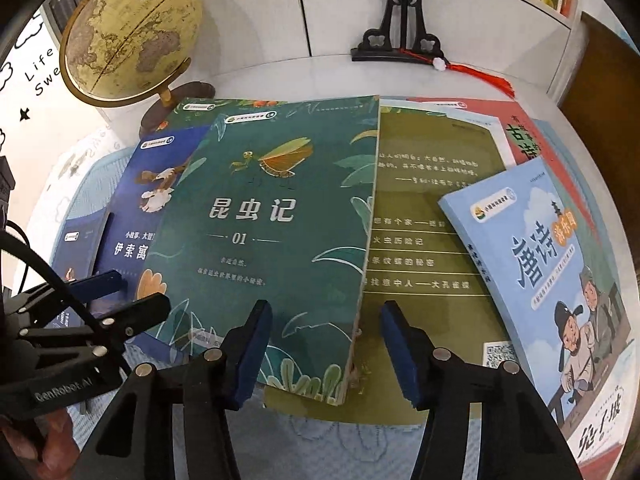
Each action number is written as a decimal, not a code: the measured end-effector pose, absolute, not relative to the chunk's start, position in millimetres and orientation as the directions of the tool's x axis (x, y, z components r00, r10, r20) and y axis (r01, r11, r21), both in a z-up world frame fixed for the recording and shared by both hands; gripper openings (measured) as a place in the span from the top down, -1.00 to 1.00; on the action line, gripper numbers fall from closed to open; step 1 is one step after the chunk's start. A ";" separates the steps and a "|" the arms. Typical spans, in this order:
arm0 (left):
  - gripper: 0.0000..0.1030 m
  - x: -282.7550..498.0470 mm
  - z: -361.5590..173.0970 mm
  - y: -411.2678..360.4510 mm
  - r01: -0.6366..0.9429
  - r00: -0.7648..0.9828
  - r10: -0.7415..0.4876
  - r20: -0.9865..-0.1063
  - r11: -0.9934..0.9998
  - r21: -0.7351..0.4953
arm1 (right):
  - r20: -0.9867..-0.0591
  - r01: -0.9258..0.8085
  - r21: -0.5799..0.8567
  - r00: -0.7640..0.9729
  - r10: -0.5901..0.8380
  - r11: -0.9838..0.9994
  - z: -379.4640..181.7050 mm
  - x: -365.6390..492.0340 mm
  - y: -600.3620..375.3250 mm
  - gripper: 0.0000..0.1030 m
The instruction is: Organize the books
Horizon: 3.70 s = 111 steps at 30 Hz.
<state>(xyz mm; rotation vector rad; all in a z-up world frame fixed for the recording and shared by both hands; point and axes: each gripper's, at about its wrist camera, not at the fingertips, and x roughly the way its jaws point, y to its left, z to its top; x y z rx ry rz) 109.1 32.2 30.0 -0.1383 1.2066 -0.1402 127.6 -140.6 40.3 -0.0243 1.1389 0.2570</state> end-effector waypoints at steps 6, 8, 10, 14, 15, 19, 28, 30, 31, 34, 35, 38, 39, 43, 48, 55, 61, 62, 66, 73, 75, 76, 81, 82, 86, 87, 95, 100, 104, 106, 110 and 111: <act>-0.35 98.9 30.0 20.0 0.063 0.347 -0.260 -0.901 0.965 -0.254 | -0.897 -0.210 0.183 0.364 0.251 0.960 40.3 124.1 -140.7 -0.07; -0.35 93.1 29.1 14.7 0.070 0.347 -0.254 -0.903 0.967 -0.245 | -0.899 -0.202 0.183 0.361 0.247 0.962 39.8 119.5 -142.1 -0.03; -0.35 86.0 28.7 11.7 0.077 0.345 -0.259 -0.902 0.966 -0.247 | -0.899 -0.201 0.189 0.358 0.252 0.961 39.5 113.6 -145.6 -0.03; -0.35 75.5 28.1 8.1 0.090 0.331 -0.283 -0.900 0.959 -0.268 | -0.898 -0.193 0.229 0.337 0.283 0.954 40.5 100.4 -154.2 -0.03; -0.35 73.3 28.4 7.9 0.095 0.327 -0.290 -0.899 0.957 -0.274 | -0.898 -0.192 0.238 0.330 0.291 0.952 40.7 97.0 -156.8 -0.03; -0.35 74.9 30.7 16.2 0.059 0.350 -0.252 -0.902 0.967 -0.247 | -0.898 -0.184 0.253 0.320 0.301 0.950 41.4 92.5 -163.4 -0.03; -0.10 92.8 28.6 15.2 0.056 0.357 -0.270 -0.894 0.962 -0.269 | -0.900 -0.218 0.203 0.342 0.270 0.954 42.2 105.9 -151.0 0.05; -0.10 86.2 28.0 9.2 0.079 0.354 -0.268 -0.896 0.963 -0.256 | -0.903 -0.226 0.184 0.346 0.255 0.957 42.6 100.5 -150.4 0.06; -0.10 83.2 28.0 8.3 0.088 0.348 -0.274 -0.897 0.962 -0.260 | -0.904 -0.226 0.181 0.346 0.252 0.957 42.5 98.1 -151.5 0.06; -0.10 66.5 28.0 1.4 0.140 0.309 -0.306 -0.900 0.951 -0.276 | -0.909 -0.215 0.210 0.317 0.271 0.954 43.1 80.6 -166.2 0.06; -0.10 61.0 27.5 -0.9 0.156 0.296 -0.314 -0.902 0.948 -0.278 | -0.910 -0.213 0.219 0.308 0.278 0.952 41.9 76.6 -169.7 0.06; -0.10 44.8 25.4 -7.5 0.201 0.264 -0.330 -0.906 0.938 -0.283 | -0.915 -0.209 0.267 0.250 0.316 0.941 35.4 57.3 -185.5 0.07; -0.10 41.0 24.4 -8.2 0.202 0.260 -0.330 -0.907 0.938 -0.283 | -0.914 -0.202 0.295 0.225 0.337 0.934 31.4 51.7 -191.7 0.07; -0.10 39.1 21.2 -5.2 0.176 0.267 -0.317 -0.910 0.945 -0.278 | -0.915 -0.134 0.318 0.215 0.341 0.938 19.1 46.4 -212.4 0.07; -0.08 43.6 15.8 -2.5 0.155 0.256 -0.360 -0.897 0.931 -0.330 | -0.871 -0.085 0.425 0.234 0.433 0.901 10.8 56.6 -225.9 0.06; -0.08 43.2 14.7 -8.2 0.155 0.260 -0.353 -0.899 0.934 -0.322 | -0.856 -0.135 0.438 0.239 0.458 0.889 15.8 55.3 -208.1 0.17; -0.07 45.1 10.9 23.6 0.051 0.225 -0.530 -0.817 0.844 -0.534 | -0.709 -0.100 0.669 0.214 0.672 0.737 21.7 57.5 -229.2 0.17; -0.08 45.4 11.0 26.2 0.035 0.226 -0.556 -0.800 0.825 -0.564 | -0.717 -0.094 0.662 0.213 0.664 0.744 20.6 57.4 -230.1 0.18; -0.08 42.4 27.4 30.0 0.034 0.285 -0.606 -0.743 0.781 -0.624 | -0.780 -0.092 0.591 0.189 0.597 0.801 6.1 60.4 -221.5 0.17; 0.14 50.2 32.7 23.9 0.021 0.323 -0.637 -0.700 0.745 -0.667 | -0.765 -0.082 0.612 0.192 0.615 0.786 2.8 58.1 -220.2 0.17; 0.40 54.7 26.2 13.1 0.027 0.305 -0.598 -0.741 0.783 -0.622 | -0.763 -0.081 0.615 0.188 0.618 0.784 3.0 58.3 -220.7 0.18; 0.53 55.1 24.2 10.7 0.033 0.299 -0.574 -0.762 0.804 -0.594 | -0.765 -0.081 0.614 0.186 0.617 0.785 3.3 57.7 -221.0 0.17; 0.73 59.4 19.1 3.6 0.031 0.287 -0.534 -0.795 0.835 -0.549 | -0.760 -0.068 0.624 0.179 0.624 0.779 14.1 54.2 -224.5 0.17; 0.75 60.3 22.5 6.3 0.019 0.287 -0.570 -0.770 0.807 -0.590 | -0.755 -0.069 0.630 0.181 0.630 0.774 19.1 53.6 -225.0 0.17; 0.75 61.8 33.1 19.8 -0.020 0.282 -0.739 -0.612 0.633 -0.774 | -0.736 -0.048 0.652 0.198 0.647 0.757 33.9 52.1 -232.0 -0.30; 0.75 62.9 36.9 20.4 -0.021 0.281 -0.761 -0.584 0.604 -0.797 | -0.717 -0.035 0.675 0.203 0.667 0.737 34.5 51.7 -235.8 -0.36; 0.75 69.6 31.4 14.3 -0.079 0.254 -0.843 -0.475 0.471 -0.878 | -0.572 0.118 0.821 0.161 0.804 0.559 -2.5 46.0 -256.0 -0.37; 0.75 68.1 22.3 19.7 -0.118 0.234 -0.844 -0.483 0.469 -0.876 | -0.425 0.199 0.900 0.207 0.881 0.387 -22.5 45.1 -263.7 -0.03; 0.76 66.2 23.9 15.9 -0.084 0.207 -0.762 -0.613 0.610 -0.788 | -0.489 0.143 0.872 0.226 0.843 0.468 -9.1 45.1 -264.4 0.48; 0.76 63.4 30.5 4.0 -0.017 0.198 -0.680 -0.706 0.717 -0.696 | -0.568 0.080 0.820 0.228 0.791 0.567 5.8 46.1 -255.5 0.52; 0.75 53.1 47.1 -17.4 0.124 0.234 -0.528 -0.816 0.849 -0.514 | -0.722 -0.097 0.649 0.235 0.651 0.755 33.5 41.6 -230.6 0.60; 0.75 49.8 52.2 -20.1 0.150 0.250 -0.505 -0.826 0.863 -0.482 | -0.754 -0.153 0.593 0.240 0.612 0.791 41.8 39.1 -221.0 0.60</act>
